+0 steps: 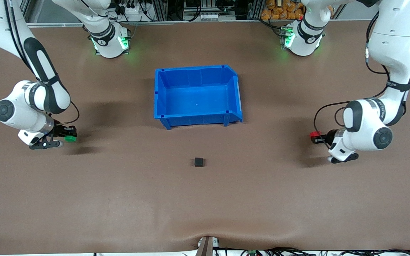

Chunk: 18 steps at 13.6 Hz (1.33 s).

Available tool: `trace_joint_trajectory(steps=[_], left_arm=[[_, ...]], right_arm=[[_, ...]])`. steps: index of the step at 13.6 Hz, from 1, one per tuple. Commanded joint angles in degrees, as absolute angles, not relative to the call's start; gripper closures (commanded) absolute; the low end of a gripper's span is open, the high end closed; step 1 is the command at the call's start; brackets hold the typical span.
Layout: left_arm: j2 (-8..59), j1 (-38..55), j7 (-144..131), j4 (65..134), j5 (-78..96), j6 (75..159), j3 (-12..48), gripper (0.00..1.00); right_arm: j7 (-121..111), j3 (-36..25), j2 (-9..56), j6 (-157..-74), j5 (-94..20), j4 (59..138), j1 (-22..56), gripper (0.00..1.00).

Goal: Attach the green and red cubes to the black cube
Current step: 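Close the right gripper on the green cube while the left gripper grips red, then carry the green cube and red cube toward the black cube with both grippers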

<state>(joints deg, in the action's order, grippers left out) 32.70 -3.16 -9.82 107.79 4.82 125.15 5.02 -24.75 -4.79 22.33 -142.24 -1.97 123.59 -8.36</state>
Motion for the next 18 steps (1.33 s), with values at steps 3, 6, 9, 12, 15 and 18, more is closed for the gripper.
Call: trace_joint_trajectory(steps=[3,6,9,12,15,18], left_arm=[[34.89,2.54,-23.08,97.41,5.97,119.73,4.75,1.0],[37.87,5.71,-38.88,88.27,6.85,114.71,4.83,1.0],[39.2,6.5,-50.77,85.96,12.81,114.78,4.83,1.0],[39.46,6.85,-53.6,82.1,20.11,114.7,4.83,0.98],[39.72,9.22,-64.9,81.65,21.61,114.96,4.83,0.9],[44.54,12.64,-76.8,77.54,22.85,117.42,4.83,0.89]], right_arm=[[-34.0,-3.96,21.62,-133.35,-1.67,115.69,-10.2,1.0],[-39.71,-3.96,21.8,-126.41,-1.67,109.62,-10.02,1.0],[-45.59,-3.87,21.97,-125.33,-1.67,106.8,-9.76,1.0],[-57.79,-3.69,22.15,-125.25,-1.67,104.86,-8.79,1.0],[-66.24,-3.69,21.8,-125.16,-1.67,102.58,-6.16,1.0],[-73.72,-3.6,21.97,-123.5,-1.76,100.81,-3.09,1.0]])
